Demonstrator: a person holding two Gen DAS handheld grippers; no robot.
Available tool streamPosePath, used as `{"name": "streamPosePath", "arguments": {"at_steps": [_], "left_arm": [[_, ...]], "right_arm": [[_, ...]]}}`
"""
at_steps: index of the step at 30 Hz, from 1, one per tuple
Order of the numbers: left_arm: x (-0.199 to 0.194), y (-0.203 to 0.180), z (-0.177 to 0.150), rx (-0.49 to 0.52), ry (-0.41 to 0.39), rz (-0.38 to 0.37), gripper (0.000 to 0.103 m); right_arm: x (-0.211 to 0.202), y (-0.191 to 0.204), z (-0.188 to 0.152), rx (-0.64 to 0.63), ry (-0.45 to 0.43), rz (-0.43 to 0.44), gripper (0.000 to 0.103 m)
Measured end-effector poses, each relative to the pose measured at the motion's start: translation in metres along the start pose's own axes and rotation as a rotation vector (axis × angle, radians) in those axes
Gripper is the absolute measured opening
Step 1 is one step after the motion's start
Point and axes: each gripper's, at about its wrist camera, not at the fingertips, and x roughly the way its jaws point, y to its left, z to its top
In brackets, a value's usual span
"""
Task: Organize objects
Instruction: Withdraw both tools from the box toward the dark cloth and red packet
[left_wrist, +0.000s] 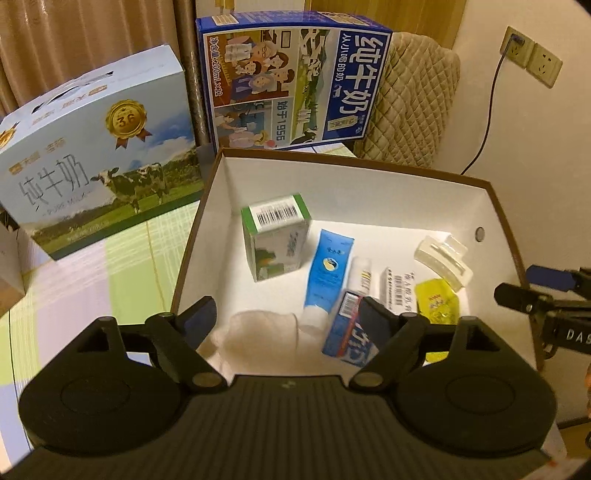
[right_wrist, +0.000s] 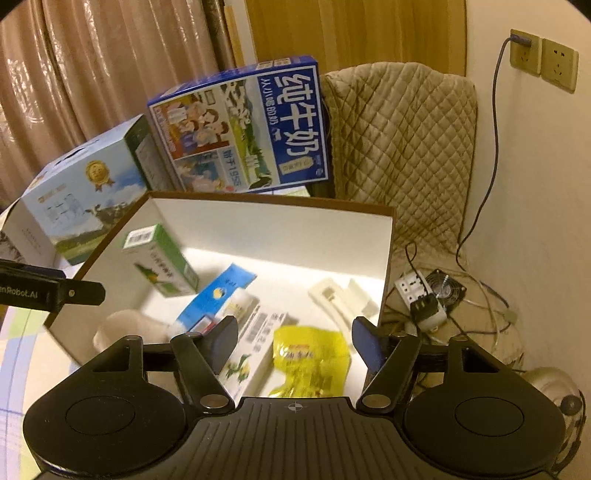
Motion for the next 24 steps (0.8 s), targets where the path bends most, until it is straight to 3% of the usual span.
{"name": "streamPosePath", "arguments": {"at_steps": [24], "left_arm": [[-0.070,-0.031,-0.084,-0.119,0.000,-0.004,0.081]], "right_arm": [[-0.066,0.017,-0.061,-0.021,0.056,0.080,0.069]]}}
